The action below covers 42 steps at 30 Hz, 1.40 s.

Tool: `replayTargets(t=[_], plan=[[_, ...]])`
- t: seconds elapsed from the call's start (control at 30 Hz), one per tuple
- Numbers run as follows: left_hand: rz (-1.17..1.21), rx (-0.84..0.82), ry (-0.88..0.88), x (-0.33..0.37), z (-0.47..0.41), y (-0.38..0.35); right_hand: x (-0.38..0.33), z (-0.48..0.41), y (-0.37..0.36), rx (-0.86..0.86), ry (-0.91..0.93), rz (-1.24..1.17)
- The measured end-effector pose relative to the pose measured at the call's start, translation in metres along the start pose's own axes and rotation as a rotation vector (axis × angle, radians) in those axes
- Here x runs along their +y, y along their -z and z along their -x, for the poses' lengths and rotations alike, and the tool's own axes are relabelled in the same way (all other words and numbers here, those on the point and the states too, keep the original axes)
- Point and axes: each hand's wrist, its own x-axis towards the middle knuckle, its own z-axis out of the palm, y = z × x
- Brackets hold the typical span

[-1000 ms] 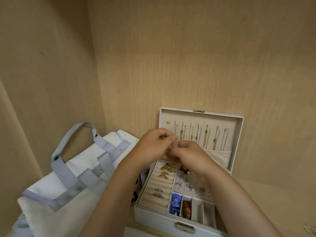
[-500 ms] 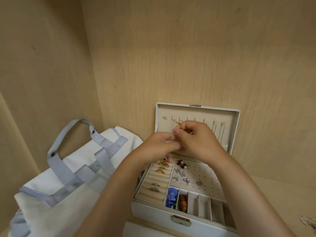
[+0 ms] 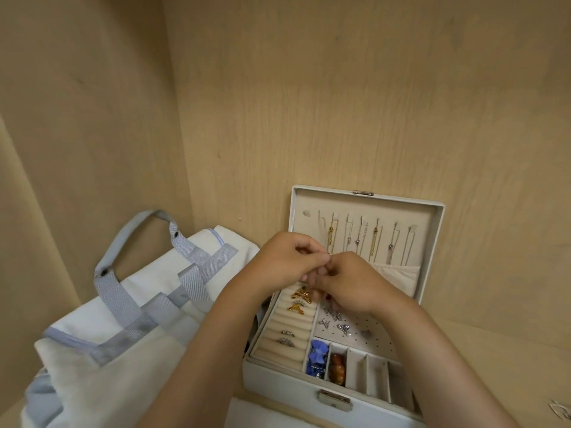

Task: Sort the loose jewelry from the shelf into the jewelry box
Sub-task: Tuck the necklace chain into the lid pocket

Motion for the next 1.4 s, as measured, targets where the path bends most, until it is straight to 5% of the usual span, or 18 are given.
replayTargets(t=[0.33,0.57,1.4], plan=[[-0.624,0.163,-0.124,-0.014,-0.001,0.010,-0.020,-0.012,0.019,0.357,0.125,0.129],[-0.840,0.135,-0.213,-0.018,0.000,0.001,-0.045,-0.030,0.039,0.427,0.168,0.214],[-0.870,0.168,-0.241,-0.028,-0.007,0.002,-0.011,-0.034,0.014,0.326,0.167,0.598]])
